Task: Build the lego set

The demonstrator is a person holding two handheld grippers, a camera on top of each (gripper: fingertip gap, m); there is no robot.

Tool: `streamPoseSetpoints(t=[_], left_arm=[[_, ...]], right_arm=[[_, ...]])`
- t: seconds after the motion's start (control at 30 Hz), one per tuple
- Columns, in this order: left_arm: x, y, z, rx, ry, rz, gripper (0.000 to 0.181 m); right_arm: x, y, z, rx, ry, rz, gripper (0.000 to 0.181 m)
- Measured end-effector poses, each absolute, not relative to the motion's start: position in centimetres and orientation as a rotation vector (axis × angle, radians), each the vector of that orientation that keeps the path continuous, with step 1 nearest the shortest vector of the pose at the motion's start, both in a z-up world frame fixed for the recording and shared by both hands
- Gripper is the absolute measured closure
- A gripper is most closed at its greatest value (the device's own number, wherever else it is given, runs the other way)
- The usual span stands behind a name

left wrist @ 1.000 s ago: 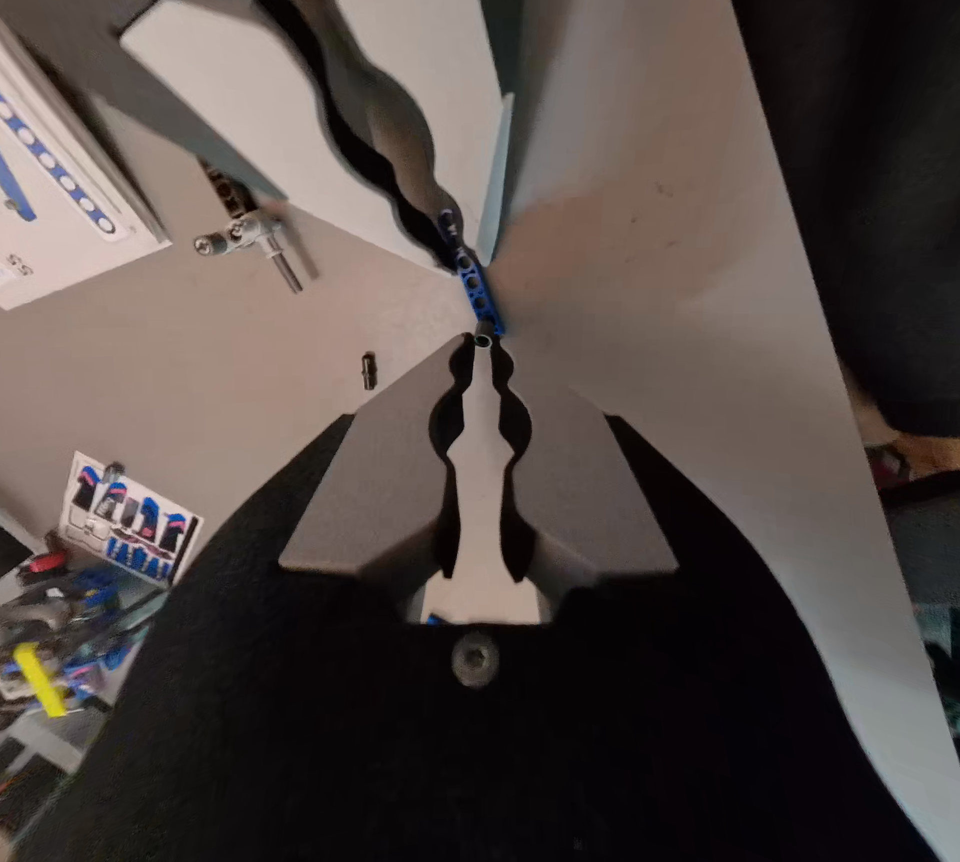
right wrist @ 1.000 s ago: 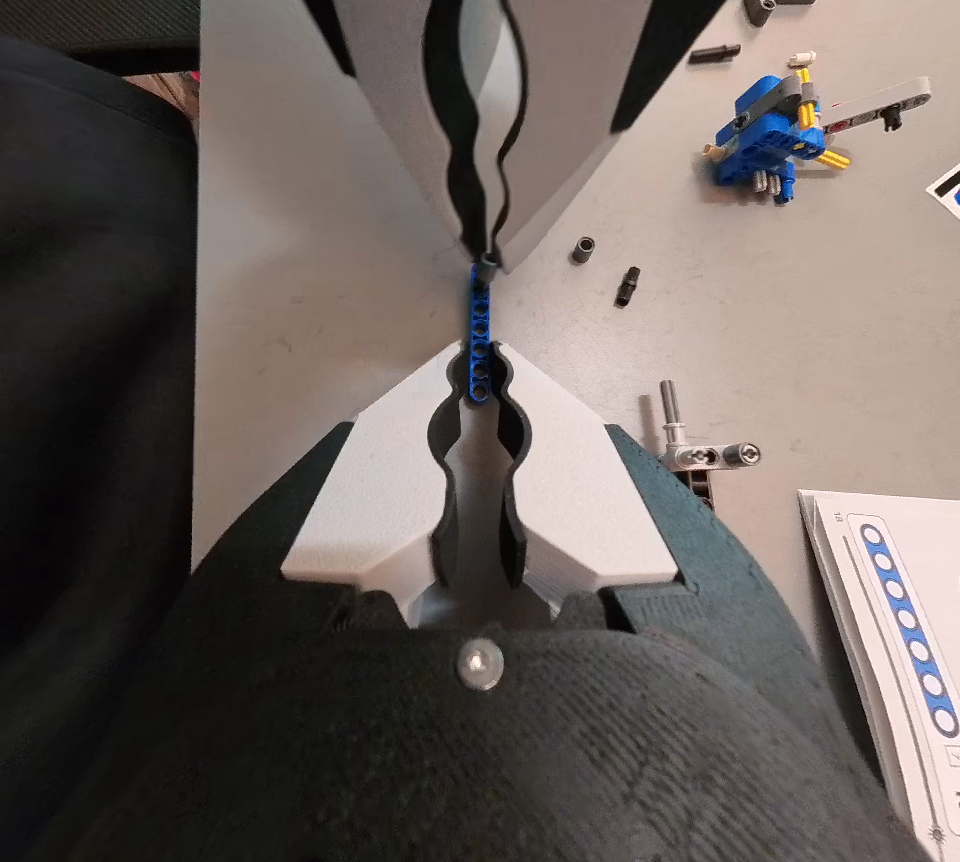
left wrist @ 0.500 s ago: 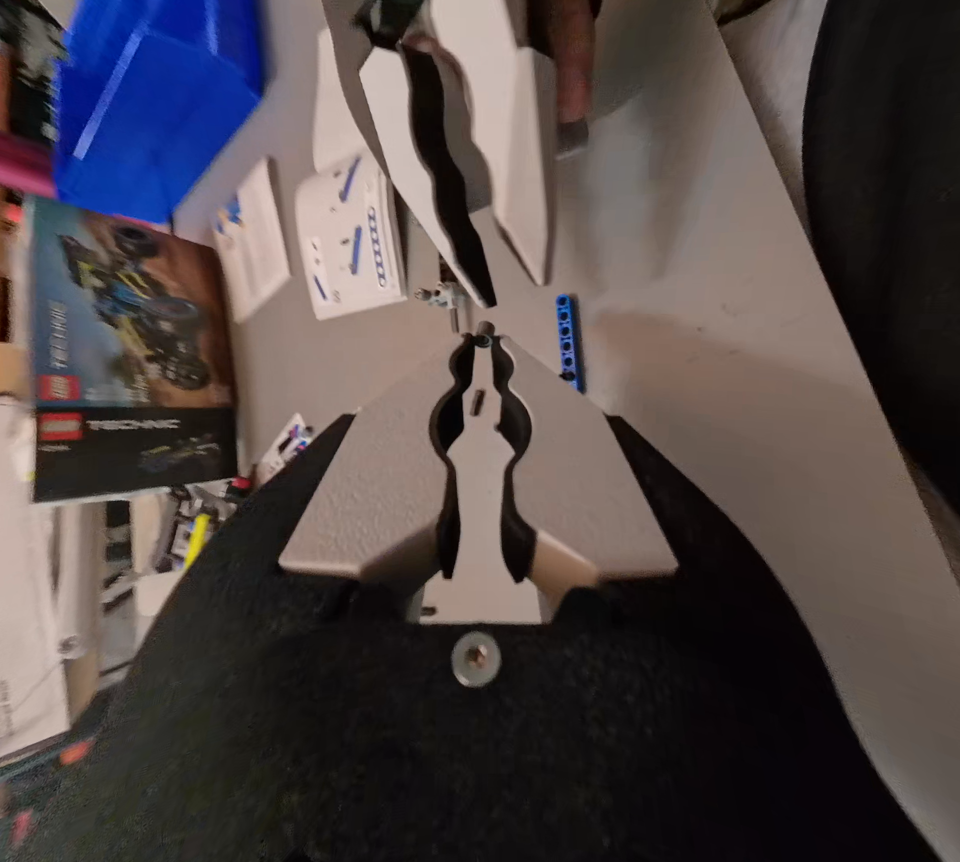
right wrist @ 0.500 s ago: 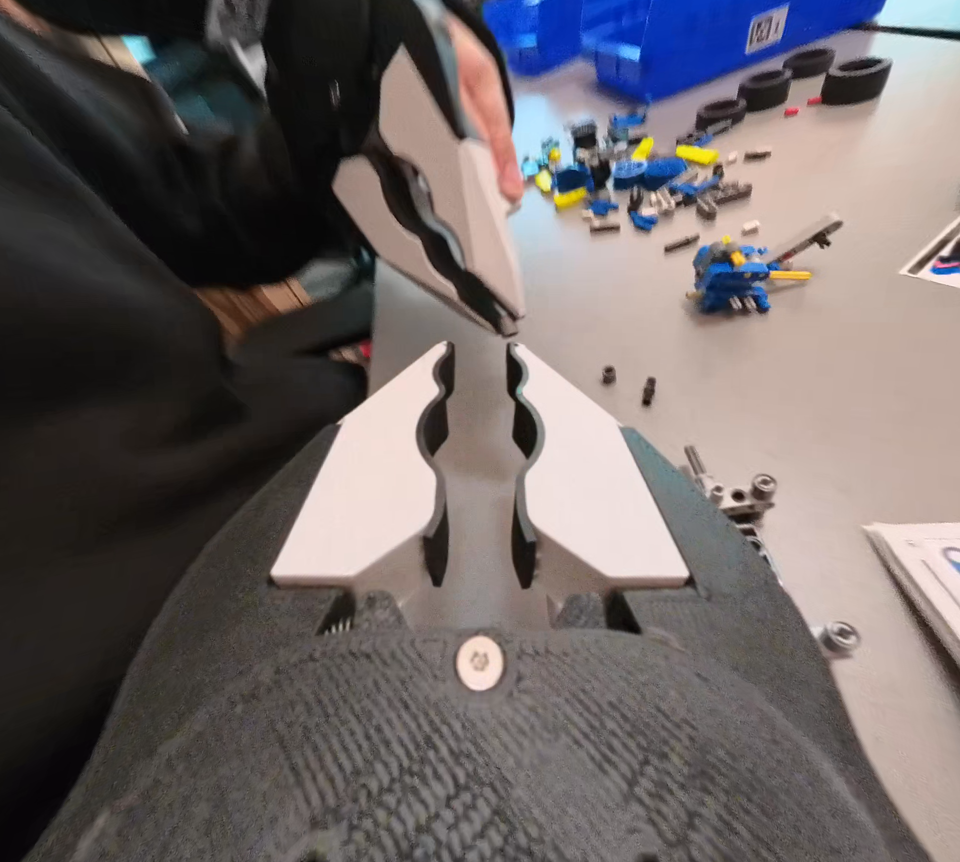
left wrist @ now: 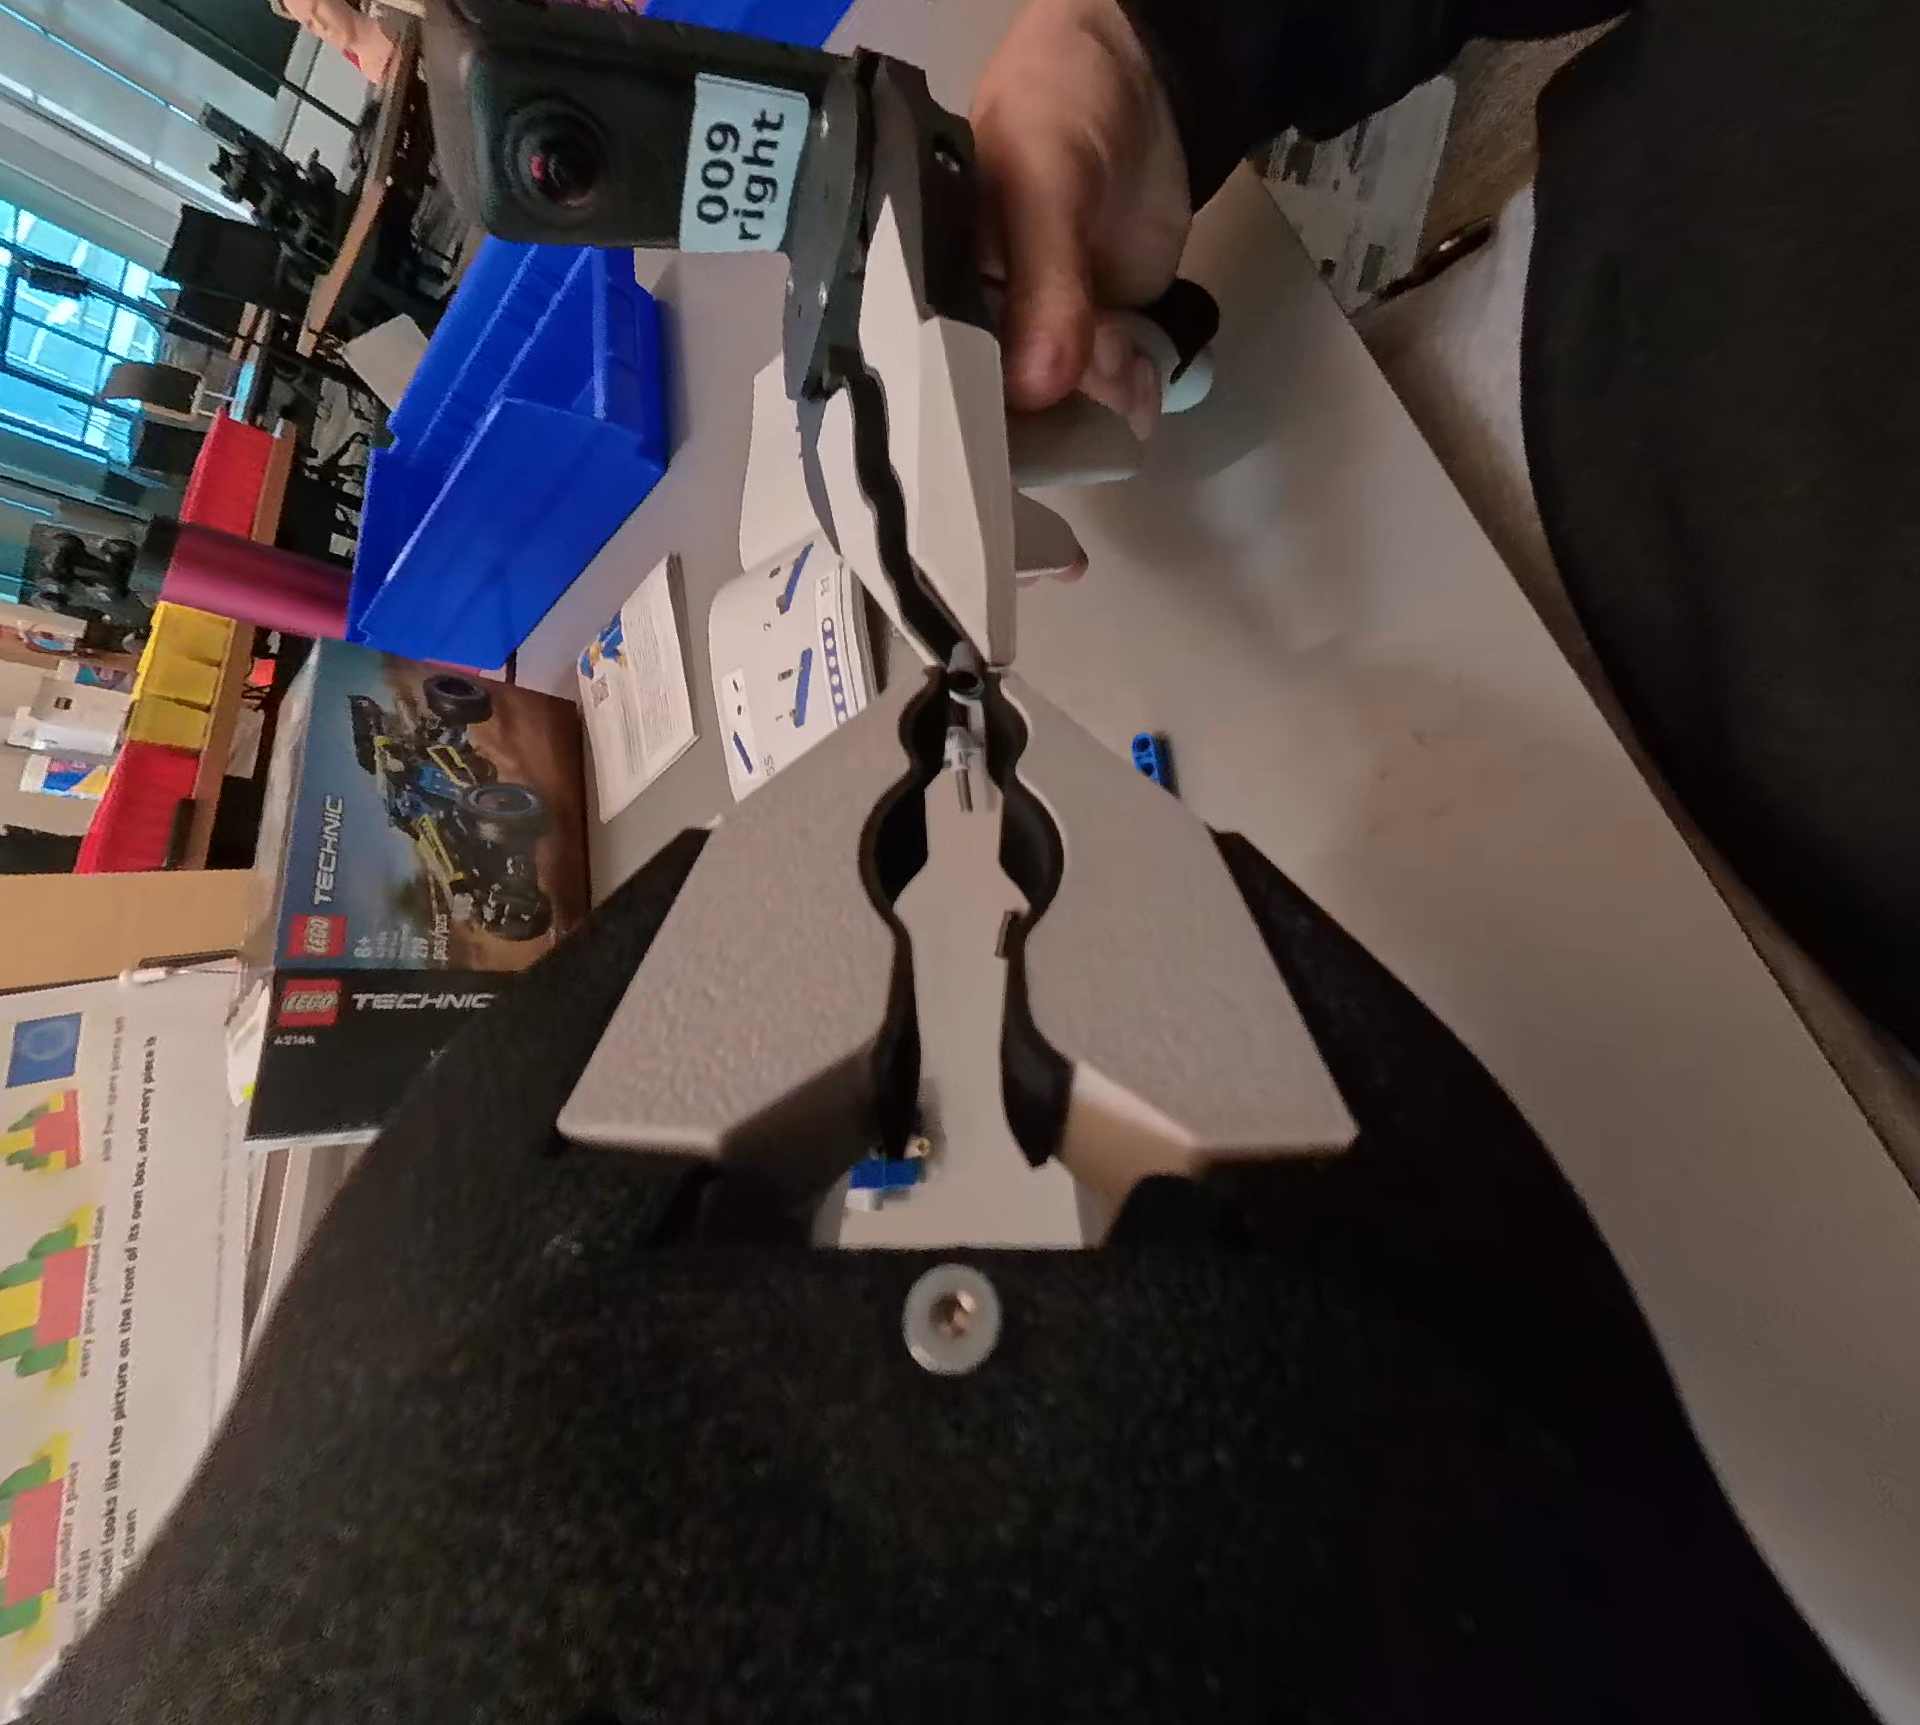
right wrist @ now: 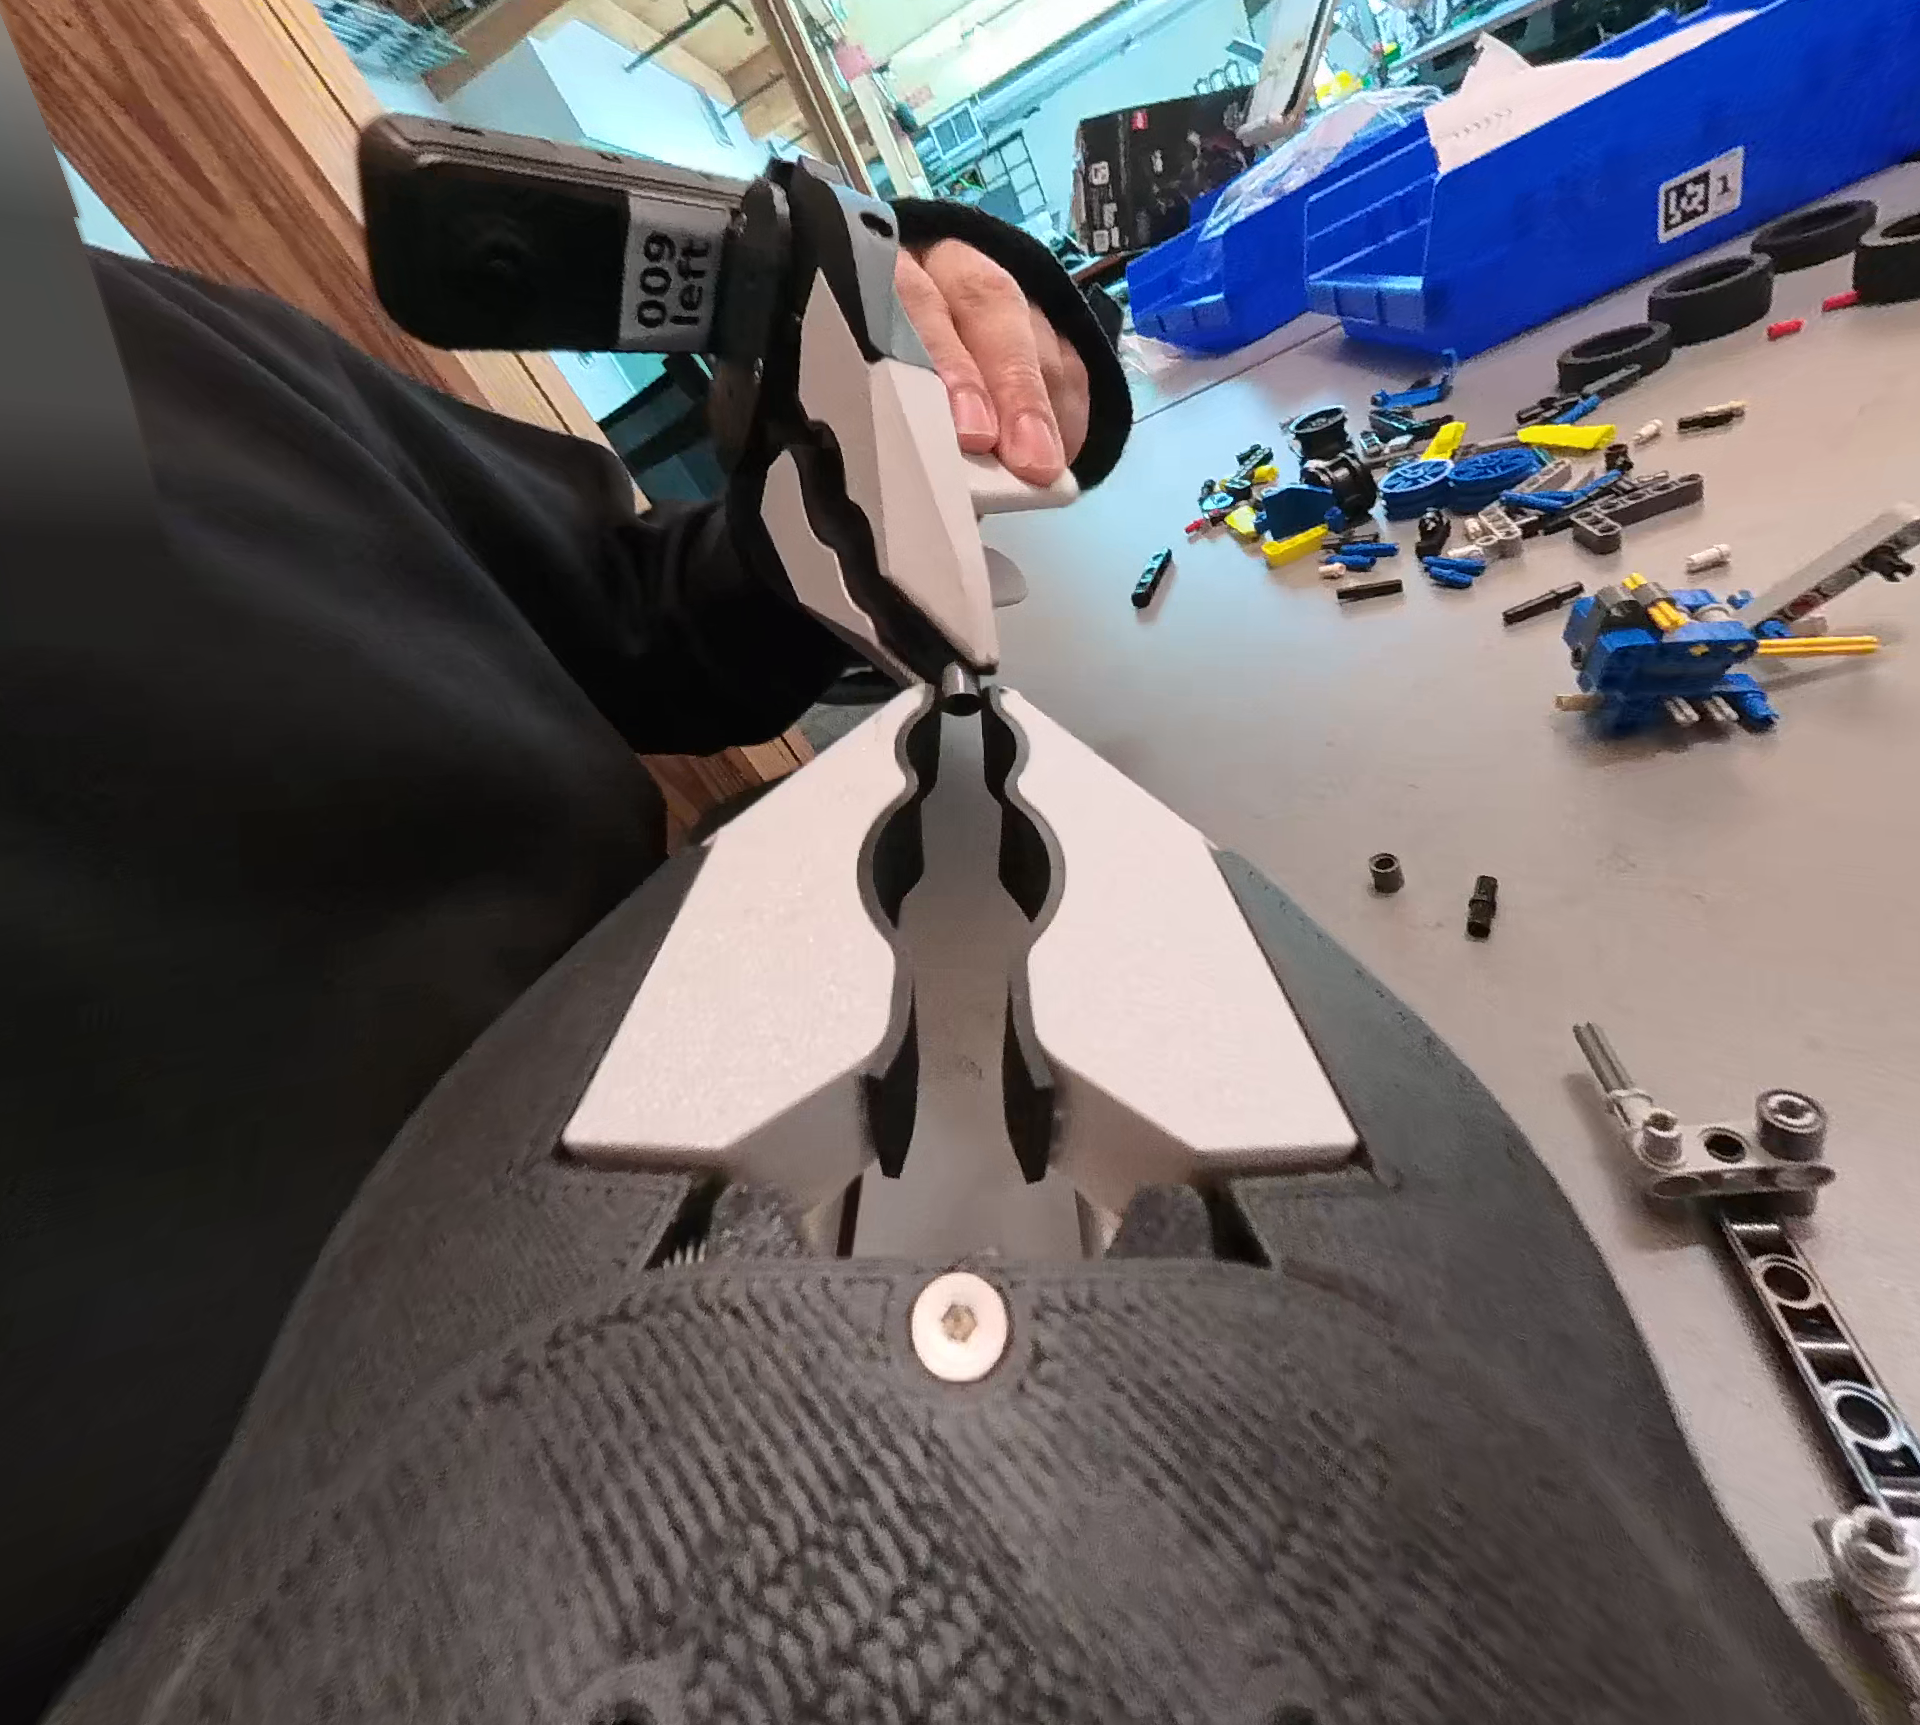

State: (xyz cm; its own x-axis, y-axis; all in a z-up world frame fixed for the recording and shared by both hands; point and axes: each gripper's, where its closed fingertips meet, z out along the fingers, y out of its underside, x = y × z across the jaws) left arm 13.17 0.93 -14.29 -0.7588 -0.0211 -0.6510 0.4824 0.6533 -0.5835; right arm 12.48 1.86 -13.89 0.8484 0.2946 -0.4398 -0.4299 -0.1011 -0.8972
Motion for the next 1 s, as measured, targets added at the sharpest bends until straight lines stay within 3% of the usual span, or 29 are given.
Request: streamPoseSetpoints(t=[0.63,1.0], left_arm=[[11.5,0.0,-11.3,0.157,2.128,-1.83,0.177],[10.5,-0.1,-10.8,0.121,2.147,-2.058,0.177]], right_arm=[[11.4,1.0,-10.8,-1.23,0.095,0.925,0.176],[10.4,1.0,-10.7,-1.22,0.043,0.958,0.176]])
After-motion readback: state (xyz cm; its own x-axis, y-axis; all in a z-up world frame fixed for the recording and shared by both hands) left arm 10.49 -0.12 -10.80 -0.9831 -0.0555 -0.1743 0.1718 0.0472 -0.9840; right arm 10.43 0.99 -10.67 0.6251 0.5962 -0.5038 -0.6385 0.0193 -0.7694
